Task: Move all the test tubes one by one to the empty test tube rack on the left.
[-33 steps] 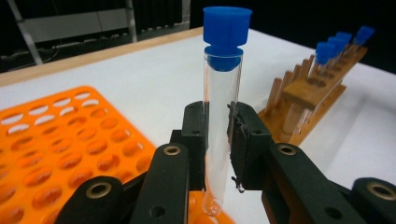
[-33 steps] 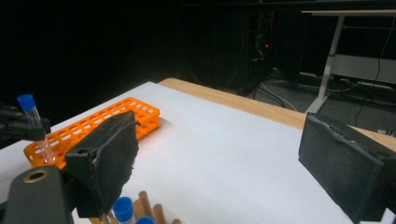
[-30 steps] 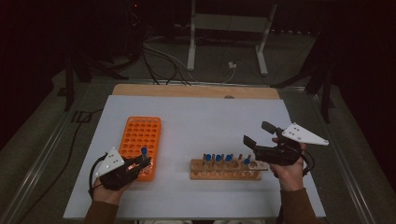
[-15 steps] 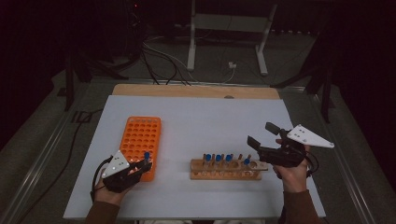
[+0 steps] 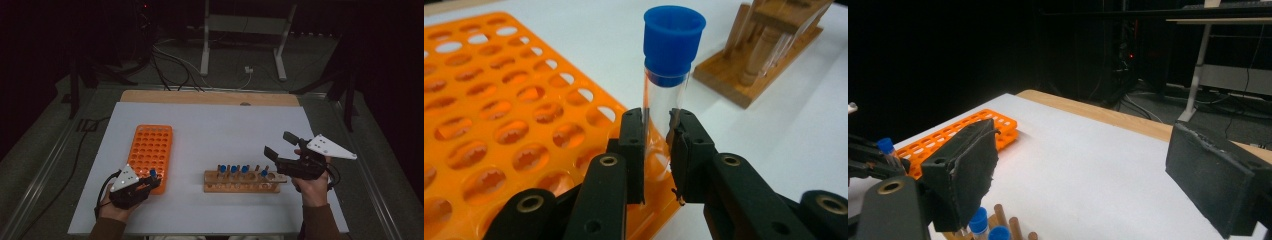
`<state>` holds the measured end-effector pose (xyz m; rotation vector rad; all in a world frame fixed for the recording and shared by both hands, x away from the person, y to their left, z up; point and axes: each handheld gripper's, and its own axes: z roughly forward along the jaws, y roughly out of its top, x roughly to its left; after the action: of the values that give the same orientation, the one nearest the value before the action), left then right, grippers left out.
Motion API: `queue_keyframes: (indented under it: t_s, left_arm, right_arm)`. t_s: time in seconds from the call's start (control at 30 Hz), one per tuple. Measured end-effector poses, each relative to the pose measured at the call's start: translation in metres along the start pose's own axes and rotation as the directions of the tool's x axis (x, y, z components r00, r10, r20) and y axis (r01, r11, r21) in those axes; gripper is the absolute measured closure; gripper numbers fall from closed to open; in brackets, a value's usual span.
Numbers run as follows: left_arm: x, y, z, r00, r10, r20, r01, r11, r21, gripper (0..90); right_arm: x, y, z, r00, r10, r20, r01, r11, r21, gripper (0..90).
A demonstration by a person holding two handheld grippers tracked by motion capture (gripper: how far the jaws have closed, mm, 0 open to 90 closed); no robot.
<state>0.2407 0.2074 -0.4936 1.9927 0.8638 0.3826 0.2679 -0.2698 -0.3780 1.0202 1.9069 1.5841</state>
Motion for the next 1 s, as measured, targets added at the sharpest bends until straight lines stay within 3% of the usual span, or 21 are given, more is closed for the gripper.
queue_keyframes:
  t_s: [0.2, 0.3, 0.4, 0.57, 0.63, 0.77, 1.0]
  left_arm:
    - [-0.003, 0.001, 0.001, 0.9999, 0.015, -0.006, -0.015, 0.9999, 0.006, 77.7]
    - [-0.003, 0.001, 0.001, 0.9999, 0.000, 0.013, 0.000, 1.0000, 0.001, 74.7]
    - [-0.007, 0.003, 0.003, 0.9999, 0.013, -0.008, -0.013, 0.9999, -0.003, 54.9]
    - [-0.005, 0.008, -0.003, 0.9998, -0.017, -0.005, 0.016, 0.9983, -0.057, 46.8]
    - [-0.003, 0.010, -0.004, 0.9986, -0.053, 0.000, 0.052, 0.9961, -0.070, 36.6]
    - [-0.004, 0.015, -0.008, 0.9967, -0.073, -0.035, 0.069, 0.9924, -0.102, 19.9]
    - [-0.005, 0.023, -0.013, 0.9960, -0.075, -0.050, 0.067, 0.9877, -0.141, 11.8]
  right_arm:
    - [0.000, -0.002, 0.001, 1.0000, 0.003, -0.003, -0.003, 1.000, 0.004, 13.3]
    - [0.000, -0.004, 0.002, 1.0000, 0.001, -0.002, -0.001, 1.000, 0.009, 13.2]
    - [-0.001, -0.007, 0.002, 1.0000, 0.002, -0.003, -0.002, 1.000, 0.017, 12.9]
    - [-0.002, -0.008, 0.002, 1.0000, 0.006, -0.002, -0.006, 1.000, 0.023, 12.3]
    - [-0.003, -0.009, 0.002, 1.0000, 0.007, -0.002, -0.007, 1.000, 0.026, 12.2]
    - [-0.003, -0.011, 0.002, 0.9999, 0.011, -0.005, -0.011, 0.999, 0.033, 11.8]
    - [-0.004, -0.015, 0.003, 0.9998, 0.014, -0.011, -0.014, 0.998, 0.056, 11.3]
